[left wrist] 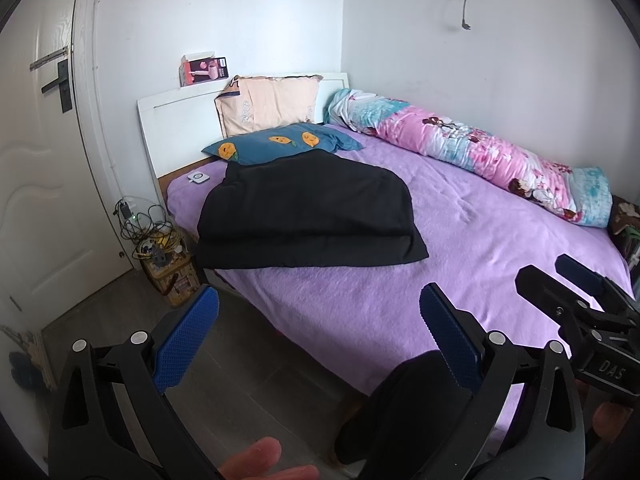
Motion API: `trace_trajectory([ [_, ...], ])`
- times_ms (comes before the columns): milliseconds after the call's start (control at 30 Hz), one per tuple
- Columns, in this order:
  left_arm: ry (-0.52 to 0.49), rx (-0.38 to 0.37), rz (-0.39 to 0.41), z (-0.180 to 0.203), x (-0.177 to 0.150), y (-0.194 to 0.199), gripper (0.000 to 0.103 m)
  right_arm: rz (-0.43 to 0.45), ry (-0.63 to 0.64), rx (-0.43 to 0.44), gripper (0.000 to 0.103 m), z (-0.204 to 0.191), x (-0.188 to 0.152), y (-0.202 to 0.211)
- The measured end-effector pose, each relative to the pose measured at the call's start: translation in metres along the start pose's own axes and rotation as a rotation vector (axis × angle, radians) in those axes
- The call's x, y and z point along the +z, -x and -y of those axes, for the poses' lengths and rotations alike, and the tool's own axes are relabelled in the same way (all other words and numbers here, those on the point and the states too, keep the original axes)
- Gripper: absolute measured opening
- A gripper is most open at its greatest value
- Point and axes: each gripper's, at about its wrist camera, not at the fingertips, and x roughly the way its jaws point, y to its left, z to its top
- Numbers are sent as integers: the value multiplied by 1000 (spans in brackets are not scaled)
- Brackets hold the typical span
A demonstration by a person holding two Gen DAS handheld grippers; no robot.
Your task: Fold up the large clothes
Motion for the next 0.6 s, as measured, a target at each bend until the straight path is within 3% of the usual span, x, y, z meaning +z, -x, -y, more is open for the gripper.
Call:
trace_trajectory([
  [600, -4, 4, -9, 5, -5, 3, 98, 0, 3, 18, 97, 4, 0, 3],
])
